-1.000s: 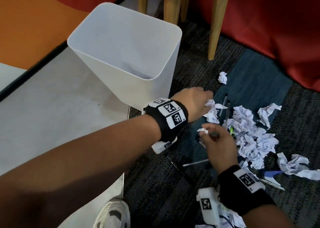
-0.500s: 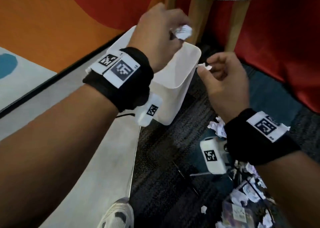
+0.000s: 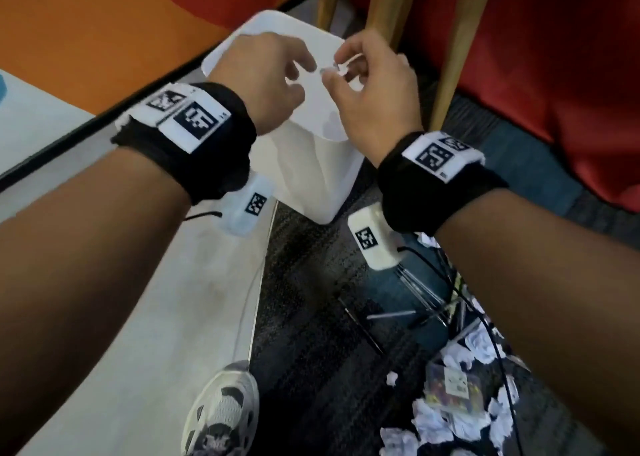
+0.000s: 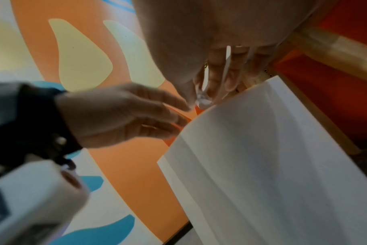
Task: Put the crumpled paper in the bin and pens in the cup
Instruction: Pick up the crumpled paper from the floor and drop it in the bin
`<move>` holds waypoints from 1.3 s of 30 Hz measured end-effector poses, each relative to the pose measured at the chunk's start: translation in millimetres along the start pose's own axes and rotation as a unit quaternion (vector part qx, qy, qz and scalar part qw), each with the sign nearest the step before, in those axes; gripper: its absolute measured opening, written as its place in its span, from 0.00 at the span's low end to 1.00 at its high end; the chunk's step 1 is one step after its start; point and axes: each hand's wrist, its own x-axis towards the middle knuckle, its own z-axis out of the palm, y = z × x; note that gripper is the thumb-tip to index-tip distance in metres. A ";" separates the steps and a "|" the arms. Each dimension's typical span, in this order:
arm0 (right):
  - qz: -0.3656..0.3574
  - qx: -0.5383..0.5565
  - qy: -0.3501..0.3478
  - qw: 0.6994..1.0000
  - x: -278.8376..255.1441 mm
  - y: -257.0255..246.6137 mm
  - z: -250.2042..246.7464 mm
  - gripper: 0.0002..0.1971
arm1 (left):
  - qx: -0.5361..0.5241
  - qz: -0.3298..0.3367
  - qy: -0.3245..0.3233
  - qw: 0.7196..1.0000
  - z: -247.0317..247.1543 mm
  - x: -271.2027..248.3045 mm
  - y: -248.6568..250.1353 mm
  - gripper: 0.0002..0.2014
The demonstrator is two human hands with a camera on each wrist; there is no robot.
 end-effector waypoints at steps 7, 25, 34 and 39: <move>0.062 0.060 0.031 0.996 -34.8 33.5 -13.4 0.07 | -0.044 0.113 0.032 0.992 10.2 -36.6 52.1 0.17; 0.217 -0.160 -0.444 0.855 -318.3 193.9 -33.4 0.09 | 0.070 0.307 -0.554 0.771 215.2 -243.8 103.0 0.11; 0.184 -0.283 -0.402 0.852 -356.6 203.0 -22.5 0.17 | 0.026 0.312 -0.605 0.732 268.5 -287.5 91.5 0.39; 0.145 -0.315 -0.417 0.840 -359.2 208.3 -18.7 0.22 | 0.046 0.350 -0.573 0.740 286.6 -303.4 93.0 0.44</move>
